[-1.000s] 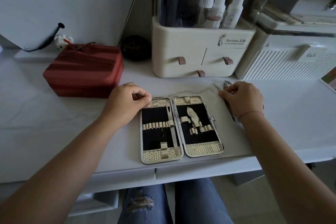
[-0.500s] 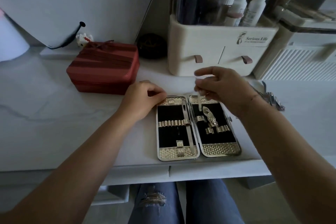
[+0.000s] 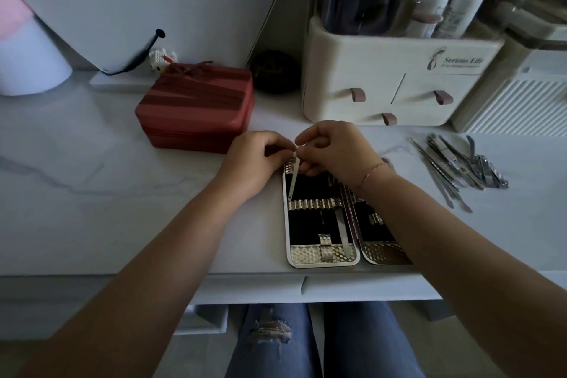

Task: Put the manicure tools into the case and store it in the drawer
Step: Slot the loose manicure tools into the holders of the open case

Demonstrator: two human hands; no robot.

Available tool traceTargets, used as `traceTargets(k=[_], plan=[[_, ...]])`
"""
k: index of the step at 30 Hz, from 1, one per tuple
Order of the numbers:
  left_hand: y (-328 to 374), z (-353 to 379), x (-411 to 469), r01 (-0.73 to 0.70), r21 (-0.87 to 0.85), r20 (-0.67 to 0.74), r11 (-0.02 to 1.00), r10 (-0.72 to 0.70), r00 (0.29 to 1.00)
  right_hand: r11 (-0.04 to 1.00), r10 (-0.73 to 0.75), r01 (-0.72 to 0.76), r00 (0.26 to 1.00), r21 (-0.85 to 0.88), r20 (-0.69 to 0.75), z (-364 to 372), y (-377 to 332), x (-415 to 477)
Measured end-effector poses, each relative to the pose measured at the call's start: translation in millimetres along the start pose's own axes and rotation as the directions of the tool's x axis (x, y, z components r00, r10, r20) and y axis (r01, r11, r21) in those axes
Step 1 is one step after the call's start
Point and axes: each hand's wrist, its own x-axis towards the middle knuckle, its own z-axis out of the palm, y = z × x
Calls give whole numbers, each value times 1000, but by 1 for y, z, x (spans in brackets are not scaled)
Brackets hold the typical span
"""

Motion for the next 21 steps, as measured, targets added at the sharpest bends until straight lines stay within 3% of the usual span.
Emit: traceTargets(k=[8, 13, 21], plan=[[-1, 1, 0, 19, -9, -2, 1000, -19, 1000, 997, -23, 23, 1000, -78, -2, 0, 3, 3], [0, 2, 0, 14, -1, -7, 1000, -14, 1000, 971, -59, 57, 998, -233, -1, -3, 5, 5], [-3, 0, 1, -1, -16, 61, 1000, 2, 998, 962, -43, 73, 992, -262, 120, -11, 5, 4]])
